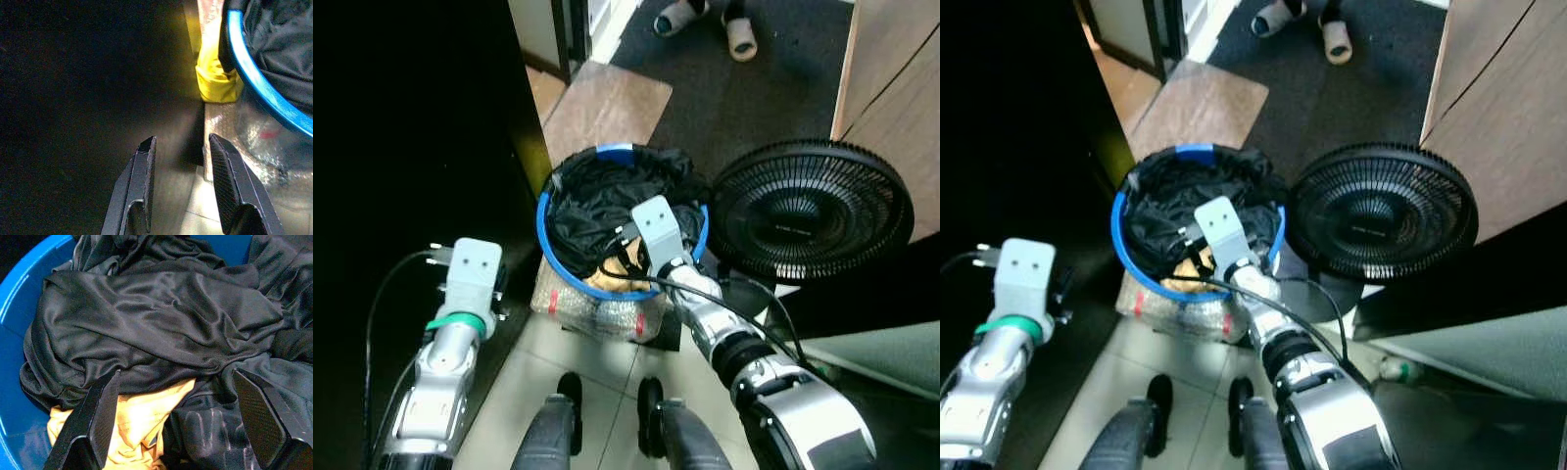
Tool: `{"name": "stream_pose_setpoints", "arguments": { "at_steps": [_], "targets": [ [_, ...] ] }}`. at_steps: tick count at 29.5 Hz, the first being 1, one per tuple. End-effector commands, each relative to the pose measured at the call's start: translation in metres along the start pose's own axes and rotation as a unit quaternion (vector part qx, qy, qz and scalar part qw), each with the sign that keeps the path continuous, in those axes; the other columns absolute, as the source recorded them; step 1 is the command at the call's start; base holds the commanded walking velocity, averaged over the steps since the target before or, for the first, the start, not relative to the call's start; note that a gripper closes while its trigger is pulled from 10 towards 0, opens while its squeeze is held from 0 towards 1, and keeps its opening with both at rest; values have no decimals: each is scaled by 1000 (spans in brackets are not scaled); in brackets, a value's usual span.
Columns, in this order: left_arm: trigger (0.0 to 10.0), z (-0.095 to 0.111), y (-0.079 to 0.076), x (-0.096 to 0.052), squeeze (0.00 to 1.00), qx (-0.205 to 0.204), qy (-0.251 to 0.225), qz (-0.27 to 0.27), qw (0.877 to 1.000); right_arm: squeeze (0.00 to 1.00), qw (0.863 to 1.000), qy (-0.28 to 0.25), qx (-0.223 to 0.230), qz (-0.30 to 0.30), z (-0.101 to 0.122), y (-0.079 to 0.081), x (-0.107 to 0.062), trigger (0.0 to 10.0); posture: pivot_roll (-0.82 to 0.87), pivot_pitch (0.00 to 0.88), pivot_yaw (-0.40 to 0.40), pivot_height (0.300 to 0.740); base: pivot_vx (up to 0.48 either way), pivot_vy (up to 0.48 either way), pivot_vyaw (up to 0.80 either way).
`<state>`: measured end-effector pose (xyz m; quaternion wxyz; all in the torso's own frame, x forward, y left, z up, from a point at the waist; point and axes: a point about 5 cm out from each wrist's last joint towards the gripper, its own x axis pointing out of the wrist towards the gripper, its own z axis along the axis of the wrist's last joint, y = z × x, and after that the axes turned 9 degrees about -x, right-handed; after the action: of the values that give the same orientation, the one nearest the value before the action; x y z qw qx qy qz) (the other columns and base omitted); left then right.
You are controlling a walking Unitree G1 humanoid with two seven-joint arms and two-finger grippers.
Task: Clothes washing
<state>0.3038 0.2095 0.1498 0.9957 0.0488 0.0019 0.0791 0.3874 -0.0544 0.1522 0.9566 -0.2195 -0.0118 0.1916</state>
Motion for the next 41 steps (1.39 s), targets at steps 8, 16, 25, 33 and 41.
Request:
{"name": "stream_pose_setpoints", "arguments": {
  "at_steps": [8, 16, 25, 33, 41],
  "targets": [
    [10000, -18, 4, -17, 0, -5, 43, 13, 999, 0, 997, 9, 32, 69, -5, 19, -1, 10000, 241, 638, -3, 740, 0, 0, 0],
    [10000, -16, 3, -19, 0, -7, 52, 9, 999, 0, 989, -7, 64, 134, -8, 44, -7, 10000, 247, 638, 18, 740, 0, 0, 0],
    [10000, -16, 1, -19, 0, -3, 58, 3, 998, 0, 990, 102, 12, 101, -44, 42, -16, 10000, 248, 631, 33, 740, 0, 0, 0],
    [10000, -17, 1, -18, 0, -2, 61, 1, 998, 0, 984, 149, -10, 101, -67, 34, -26, 10000, 243, 628, 34, 740, 0, 0, 0],
    [10000, -18, 0, -18, 0, -1, 66, -1, 998, 0, 982, 167, -20, 80, -77, 23, -30, 10000, 247, 629, 42, 740, 0, 0, 0]
  ]
}}
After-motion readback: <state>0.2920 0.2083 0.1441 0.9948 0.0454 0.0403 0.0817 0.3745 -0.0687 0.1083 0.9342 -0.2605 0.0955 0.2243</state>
